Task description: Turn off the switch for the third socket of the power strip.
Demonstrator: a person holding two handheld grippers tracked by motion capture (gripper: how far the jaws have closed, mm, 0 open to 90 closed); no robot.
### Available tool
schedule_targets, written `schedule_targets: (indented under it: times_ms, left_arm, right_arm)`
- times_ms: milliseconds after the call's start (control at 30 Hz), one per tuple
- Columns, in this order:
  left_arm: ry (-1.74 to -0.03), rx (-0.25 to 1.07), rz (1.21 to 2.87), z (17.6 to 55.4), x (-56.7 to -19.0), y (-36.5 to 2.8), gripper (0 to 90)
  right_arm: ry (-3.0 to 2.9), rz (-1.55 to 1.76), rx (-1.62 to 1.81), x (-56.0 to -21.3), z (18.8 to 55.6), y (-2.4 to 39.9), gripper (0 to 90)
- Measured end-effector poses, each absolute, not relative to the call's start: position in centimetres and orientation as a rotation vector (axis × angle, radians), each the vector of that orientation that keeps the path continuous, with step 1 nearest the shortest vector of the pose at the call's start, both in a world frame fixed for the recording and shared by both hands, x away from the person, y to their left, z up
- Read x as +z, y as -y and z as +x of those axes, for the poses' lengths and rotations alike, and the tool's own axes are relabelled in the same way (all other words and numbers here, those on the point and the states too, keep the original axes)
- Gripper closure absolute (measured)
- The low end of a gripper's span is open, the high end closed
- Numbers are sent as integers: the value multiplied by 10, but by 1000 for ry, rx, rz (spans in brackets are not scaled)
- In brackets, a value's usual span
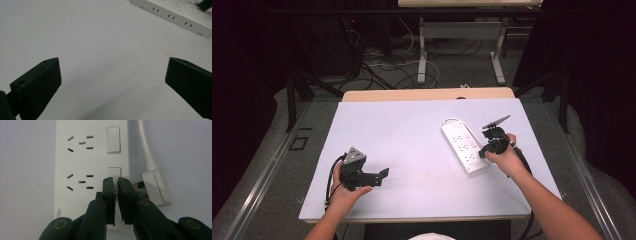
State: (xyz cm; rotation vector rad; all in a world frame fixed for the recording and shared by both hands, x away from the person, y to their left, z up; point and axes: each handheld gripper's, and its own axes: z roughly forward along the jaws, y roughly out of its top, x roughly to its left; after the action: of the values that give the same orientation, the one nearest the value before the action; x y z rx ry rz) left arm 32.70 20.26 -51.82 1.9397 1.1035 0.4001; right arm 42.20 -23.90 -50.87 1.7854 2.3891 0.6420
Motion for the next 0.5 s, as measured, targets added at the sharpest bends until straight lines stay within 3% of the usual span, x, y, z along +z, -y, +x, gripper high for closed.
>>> schedule_targets:
  times_ms: [500]
  left_arm:
    - [-1119, 394, 1931, 327, -518, -202, 2]
  right_arm:
    - [-2398, 1809, 649, -507, 423, 240, 749]
